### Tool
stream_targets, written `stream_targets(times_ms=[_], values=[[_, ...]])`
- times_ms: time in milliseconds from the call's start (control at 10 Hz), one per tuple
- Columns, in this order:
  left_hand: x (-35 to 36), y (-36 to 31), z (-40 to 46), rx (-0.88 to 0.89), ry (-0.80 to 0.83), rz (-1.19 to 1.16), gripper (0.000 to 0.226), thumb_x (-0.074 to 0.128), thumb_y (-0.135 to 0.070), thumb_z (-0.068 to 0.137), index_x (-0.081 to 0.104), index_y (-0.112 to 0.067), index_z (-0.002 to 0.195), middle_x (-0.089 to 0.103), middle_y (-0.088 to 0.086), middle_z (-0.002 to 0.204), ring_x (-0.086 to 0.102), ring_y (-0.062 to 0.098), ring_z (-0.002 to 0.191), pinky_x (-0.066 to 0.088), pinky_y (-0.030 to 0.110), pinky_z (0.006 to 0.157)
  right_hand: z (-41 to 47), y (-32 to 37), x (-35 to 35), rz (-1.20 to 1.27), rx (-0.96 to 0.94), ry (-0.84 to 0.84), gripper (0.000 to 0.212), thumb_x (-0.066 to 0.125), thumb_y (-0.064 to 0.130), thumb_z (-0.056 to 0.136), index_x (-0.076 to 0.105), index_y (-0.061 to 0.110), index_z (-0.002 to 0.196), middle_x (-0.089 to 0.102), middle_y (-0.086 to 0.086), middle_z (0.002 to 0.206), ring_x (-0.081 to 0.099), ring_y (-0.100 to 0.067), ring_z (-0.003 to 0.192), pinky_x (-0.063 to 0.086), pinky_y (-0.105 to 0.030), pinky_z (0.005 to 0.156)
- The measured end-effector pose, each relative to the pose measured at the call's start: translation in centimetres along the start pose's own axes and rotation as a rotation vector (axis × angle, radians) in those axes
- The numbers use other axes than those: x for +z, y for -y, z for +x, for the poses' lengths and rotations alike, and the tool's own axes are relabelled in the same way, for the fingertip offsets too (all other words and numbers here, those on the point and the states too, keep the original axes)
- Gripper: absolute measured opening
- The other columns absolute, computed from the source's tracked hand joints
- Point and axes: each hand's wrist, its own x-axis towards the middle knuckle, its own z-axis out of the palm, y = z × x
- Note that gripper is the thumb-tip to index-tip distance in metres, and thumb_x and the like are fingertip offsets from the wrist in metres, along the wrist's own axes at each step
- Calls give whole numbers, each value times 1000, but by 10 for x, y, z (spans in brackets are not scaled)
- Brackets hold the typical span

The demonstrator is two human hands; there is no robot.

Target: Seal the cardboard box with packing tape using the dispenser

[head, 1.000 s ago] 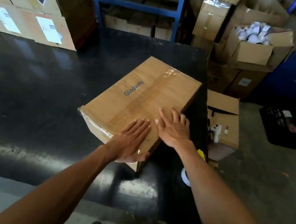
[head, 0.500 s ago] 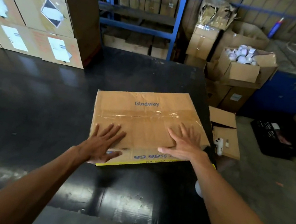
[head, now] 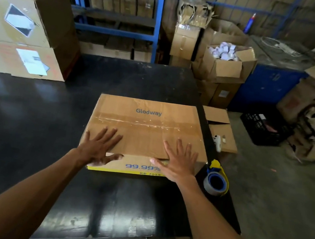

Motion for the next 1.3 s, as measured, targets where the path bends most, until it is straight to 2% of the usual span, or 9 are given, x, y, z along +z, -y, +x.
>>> stream_targets(times_ms=[300, 500, 600, 700, 900, 1200, 1300], values=[[4, -13, -2, -23, 0, -9, 90, -1, -79, 78, -17, -34, 154, -26, -3, 162, -21, 32, 149, 0, 76, 109, -8, -1, -3, 13, 17, 43, 98, 12, 98, 65, -17, 52, 146, -28, -2, 159, -25, -41, 143, -10, -65, 112], [6, -15, -3, -24, -6, -30, 90, 0, -79, 79, -18, -32, 154, -27, -2, 162, -22, 34, 148, 0, 78, 108, -6, -2, -5, 37, 21, 59, 99, 15, 98, 64, -17, 54, 146, -28, -1, 159, -26, -40, 142, -10, -64, 112], [7, -14, -3, -27, -18, -29, 92, -3, -81, 77, -17, -32, 154, -26, -2, 162, -22, 34, 148, 0, 78, 108, -6, -2, -4, 35, 22, 56, 99, 16, 98, 64, -17, 54, 146, -28, -1, 159, -26, -40, 142, -11, -64, 112], [8, -16, -4, -29, -33, -15, 101, -14, -85, 68, -17, -33, 154, -24, -1, 163, -20, 35, 149, 1, 79, 108, -6, -4, -5, 52, 17, 58, 98, 19, 98, 65, -15, 54, 146, -26, -1, 160, -27, -39, 142, -13, -64, 111], [7, -23, -5, -50, -35, -9, 101, -15, -84, 67, -16, -32, 154, -22, -1, 164, -18, 35, 150, 2, 78, 107, -4, -7, -9, 75, -4, 60, 97, 25, 96, 67, -11, 54, 148, -24, 0, 161, -28, -38, 142, -12, -63, 112], [11, -29, -10, -65, -47, -56, 105, -24, -87, 62, -22, -33, 152, -34, -3, 155, -27, 32, 146, -6, 75, 108, -1, -13, -16, 72, -35, 93, 97, 30, 93, 70, -9, 52, 149, -24, -1, 161, -27, -38, 142, -13, -62, 111], [22, -35, -24, -60, -250, -67, 88, -3, -77, 88, -3, -22, 157, -10, 12, 165, -21, 34, 148, 6, 71, 114, -8, -20, -8, 187, -34, -51, 96, 41, 82, 79, -15, 47, 150, -25, -6, 160, -27, -35, 143, -7, -62, 114]])
